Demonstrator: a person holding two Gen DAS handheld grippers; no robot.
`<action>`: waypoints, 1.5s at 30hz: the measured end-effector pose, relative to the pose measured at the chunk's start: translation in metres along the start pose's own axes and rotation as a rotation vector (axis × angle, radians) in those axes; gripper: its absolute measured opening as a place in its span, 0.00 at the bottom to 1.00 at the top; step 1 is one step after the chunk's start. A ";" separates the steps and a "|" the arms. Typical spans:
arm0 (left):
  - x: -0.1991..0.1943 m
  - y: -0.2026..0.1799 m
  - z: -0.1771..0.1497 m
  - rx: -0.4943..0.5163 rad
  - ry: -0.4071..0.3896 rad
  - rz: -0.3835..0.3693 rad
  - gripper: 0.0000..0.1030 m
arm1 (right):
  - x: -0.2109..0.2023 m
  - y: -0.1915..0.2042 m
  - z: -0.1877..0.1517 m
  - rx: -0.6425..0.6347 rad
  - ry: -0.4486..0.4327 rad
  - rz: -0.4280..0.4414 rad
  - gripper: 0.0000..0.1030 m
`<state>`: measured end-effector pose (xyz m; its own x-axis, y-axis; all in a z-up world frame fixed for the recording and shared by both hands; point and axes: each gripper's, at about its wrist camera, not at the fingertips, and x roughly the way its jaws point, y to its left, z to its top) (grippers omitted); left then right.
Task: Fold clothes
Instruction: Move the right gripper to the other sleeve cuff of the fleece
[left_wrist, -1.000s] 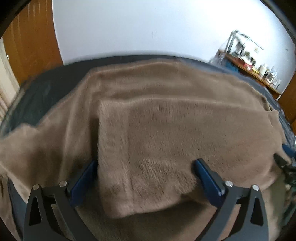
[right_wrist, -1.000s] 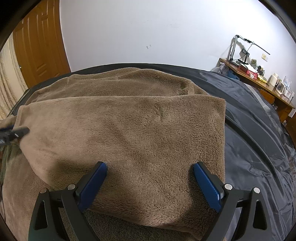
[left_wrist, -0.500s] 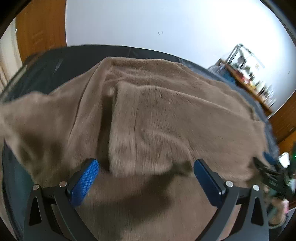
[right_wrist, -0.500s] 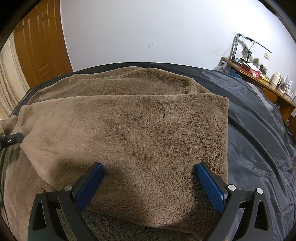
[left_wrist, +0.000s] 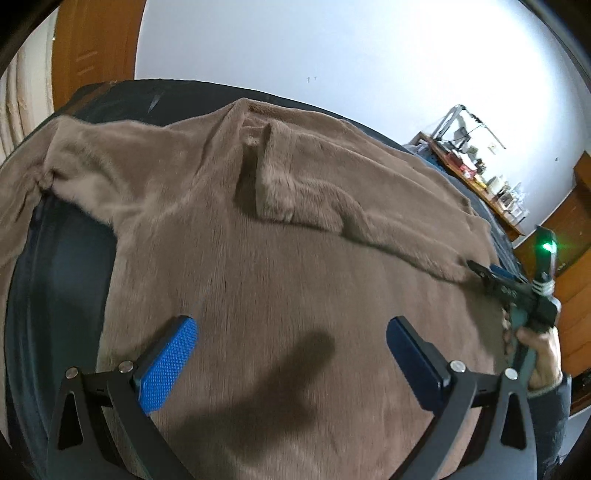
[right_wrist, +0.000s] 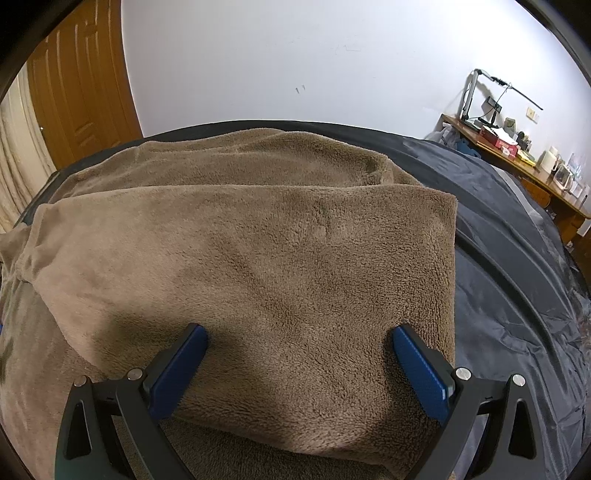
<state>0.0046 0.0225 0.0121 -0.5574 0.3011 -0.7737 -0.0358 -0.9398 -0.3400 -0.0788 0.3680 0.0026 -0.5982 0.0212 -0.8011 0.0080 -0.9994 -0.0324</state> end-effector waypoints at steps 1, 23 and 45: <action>-0.003 0.002 -0.004 -0.003 -0.004 -0.009 1.00 | 0.000 0.000 0.000 -0.001 0.001 -0.002 0.99; -0.105 0.086 -0.067 -0.070 -0.190 0.037 1.00 | -0.049 0.094 0.006 -0.121 -0.126 0.061 0.99; -0.202 0.227 -0.138 -0.373 -0.335 0.260 1.00 | -0.147 0.481 -0.080 -0.976 -0.155 0.743 0.61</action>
<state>0.2230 -0.2292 0.0173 -0.7437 -0.0574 -0.6660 0.3997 -0.8368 -0.3742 0.0771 -0.1135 0.0569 -0.2815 -0.6125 -0.7386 0.9404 -0.3290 -0.0856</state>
